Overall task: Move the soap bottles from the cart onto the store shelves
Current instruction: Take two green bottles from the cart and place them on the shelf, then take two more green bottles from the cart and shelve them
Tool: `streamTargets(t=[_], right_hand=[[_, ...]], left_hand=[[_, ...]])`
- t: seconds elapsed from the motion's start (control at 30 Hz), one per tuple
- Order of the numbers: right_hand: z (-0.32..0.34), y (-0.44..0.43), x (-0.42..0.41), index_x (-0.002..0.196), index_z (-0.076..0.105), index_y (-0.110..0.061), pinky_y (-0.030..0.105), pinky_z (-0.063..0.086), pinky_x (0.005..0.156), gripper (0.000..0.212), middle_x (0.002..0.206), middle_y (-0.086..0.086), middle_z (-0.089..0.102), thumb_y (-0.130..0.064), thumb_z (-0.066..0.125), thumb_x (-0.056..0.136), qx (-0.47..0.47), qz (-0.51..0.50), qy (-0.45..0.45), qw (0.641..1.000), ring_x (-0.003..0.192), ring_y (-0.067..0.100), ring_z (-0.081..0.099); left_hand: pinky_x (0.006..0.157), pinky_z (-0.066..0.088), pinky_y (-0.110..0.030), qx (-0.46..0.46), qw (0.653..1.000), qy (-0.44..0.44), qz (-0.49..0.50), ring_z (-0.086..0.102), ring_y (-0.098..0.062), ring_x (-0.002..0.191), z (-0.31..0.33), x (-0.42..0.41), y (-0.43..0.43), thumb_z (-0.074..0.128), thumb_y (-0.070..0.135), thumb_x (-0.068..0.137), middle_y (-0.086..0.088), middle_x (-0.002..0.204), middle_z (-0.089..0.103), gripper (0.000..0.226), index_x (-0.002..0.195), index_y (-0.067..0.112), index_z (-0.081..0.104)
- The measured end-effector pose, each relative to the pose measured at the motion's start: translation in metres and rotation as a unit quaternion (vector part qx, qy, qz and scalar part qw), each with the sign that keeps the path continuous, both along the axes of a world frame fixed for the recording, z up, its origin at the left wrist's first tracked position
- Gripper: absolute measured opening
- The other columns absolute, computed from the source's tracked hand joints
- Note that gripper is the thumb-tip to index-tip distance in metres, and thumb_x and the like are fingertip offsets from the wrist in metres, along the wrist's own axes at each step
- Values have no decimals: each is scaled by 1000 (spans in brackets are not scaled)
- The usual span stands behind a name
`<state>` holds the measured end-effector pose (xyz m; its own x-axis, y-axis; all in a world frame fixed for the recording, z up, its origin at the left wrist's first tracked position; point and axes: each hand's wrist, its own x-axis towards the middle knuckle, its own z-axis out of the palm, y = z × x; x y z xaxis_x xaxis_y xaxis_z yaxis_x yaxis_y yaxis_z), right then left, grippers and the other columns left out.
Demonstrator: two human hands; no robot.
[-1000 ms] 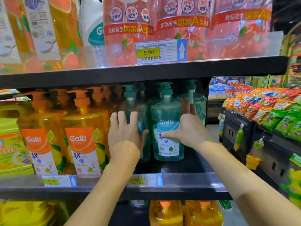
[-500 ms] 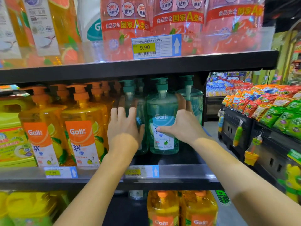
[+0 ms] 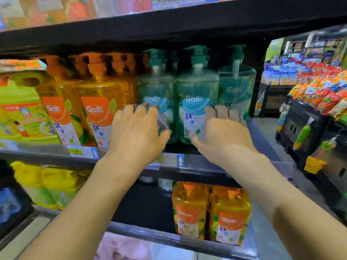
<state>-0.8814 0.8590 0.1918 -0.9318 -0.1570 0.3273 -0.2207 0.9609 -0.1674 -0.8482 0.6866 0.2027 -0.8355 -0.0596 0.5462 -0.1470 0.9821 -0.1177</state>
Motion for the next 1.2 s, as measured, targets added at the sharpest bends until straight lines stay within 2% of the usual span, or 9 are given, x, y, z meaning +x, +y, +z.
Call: streamTargets(t=[0.07,0.17,0.3,0.4,0.57,0.67,0.9,1.1,1.2], right_hand=[[-1,-12,9,154,26,-14,51,36,112,77,155,13,31,-59,53,97,6,23,-23,999,142,40,29],[-3,-36,26,152,29,-14,53,36,112,74,154,15,37,-60,50,98,31,65,-32,997,144,42,31],[-11,-76,56,143,39,-11,54,41,105,67,142,15,44,-57,52,97,62,108,32,992,130,43,42],[-9,-113,80,139,40,-13,52,41,102,62,138,11,46,-56,54,95,59,143,54,987,128,40,44],[-16,-193,135,138,40,-16,51,41,101,58,139,9,47,-55,52,97,62,205,48,976,127,38,45],[-25,-245,174,141,39,-14,52,41,103,61,141,10,47,-54,52,97,73,241,40,967,129,39,45],[-54,-384,291,140,41,-16,48,40,103,62,143,10,46,-56,54,95,80,362,9,929,132,38,43],[-75,-485,386,145,37,-15,49,37,108,68,146,11,43,-57,54,94,99,479,-12,872,134,38,41],[-81,-530,429,144,39,-14,51,37,109,67,144,12,43,-57,53,95,111,531,-14,840,134,39,40]], left_hand=[[96,45,-45,-13,1000,2,13,55,-38,121,-9,11,-8,55,63,94,-12,133,63,63,133,13,59],[103,44,-48,-4,1000,-9,20,55,-37,128,-16,35,-28,59,63,92,-9,141,61,67,139,15,58],[107,43,-48,3,998,0,61,53,-36,132,-20,76,-62,59,63,92,-7,144,60,66,140,17,58],[109,39,-45,5,995,-5,98,50,-33,135,-23,113,-95,54,64,93,-3,147,57,66,143,20,53],[113,35,-46,16,986,-18,166,45,-31,141,-30,192,-169,54,63,94,1,156,49,68,150,24,47],[110,37,-46,26,979,-24,202,49,-32,137,-35,246,-213,55,61,94,0,150,54,64,146,24,51],[109,37,-42,66,933,-59,347,48,-29,135,-57,402,-317,51,63,95,3,147,55,59,143,27,50],[108,37,-41,102,873,-84,470,47,-31,137,-75,521,-379,51,62,95,3,146,56,56,140,29,51],[114,33,-43,135,835,-87,526,41,-31,142,-81,569,-405,49,65,96,2,152,50,61,145,29,48]])
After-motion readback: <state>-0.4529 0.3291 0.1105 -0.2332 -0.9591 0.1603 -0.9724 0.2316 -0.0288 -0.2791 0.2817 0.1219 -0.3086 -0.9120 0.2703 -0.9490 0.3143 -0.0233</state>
